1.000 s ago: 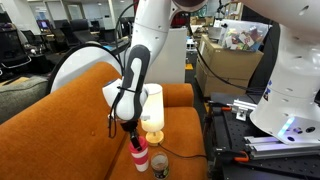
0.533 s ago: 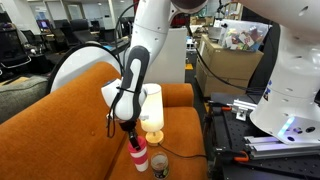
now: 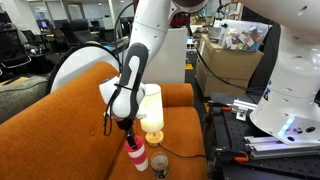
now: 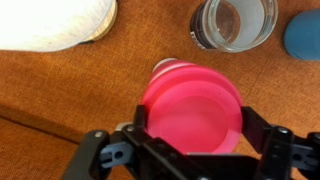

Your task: Remove the lid from the bottle and put it on the couch

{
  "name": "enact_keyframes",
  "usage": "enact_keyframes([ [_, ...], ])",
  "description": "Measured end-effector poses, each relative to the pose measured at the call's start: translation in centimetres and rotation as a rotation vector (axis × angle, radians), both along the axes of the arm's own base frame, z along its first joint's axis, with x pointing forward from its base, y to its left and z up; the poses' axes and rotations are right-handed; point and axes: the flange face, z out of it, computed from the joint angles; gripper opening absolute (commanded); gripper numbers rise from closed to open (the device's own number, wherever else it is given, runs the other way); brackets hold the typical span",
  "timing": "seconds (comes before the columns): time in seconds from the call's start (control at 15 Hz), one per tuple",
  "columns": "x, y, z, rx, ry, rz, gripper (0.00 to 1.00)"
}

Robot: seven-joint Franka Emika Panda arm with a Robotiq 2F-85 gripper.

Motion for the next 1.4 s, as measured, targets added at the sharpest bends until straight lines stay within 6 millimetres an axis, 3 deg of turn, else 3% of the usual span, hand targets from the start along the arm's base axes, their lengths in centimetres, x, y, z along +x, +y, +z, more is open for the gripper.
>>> enact_keyframes([
  [0.27,0.8,1.4,2.2,0.019,-0.030,0.022,0.67],
  [0.6,-0.2,5.7,4.0,0.047,-0.030,0.109,0.67],
  [0.93,-2.6,10.8,1.0,0.119,0.039,0.257,0.67],
  [1.4,-3.4,14.7,-4.2,0.225,0.207,0.502,0.67],
])
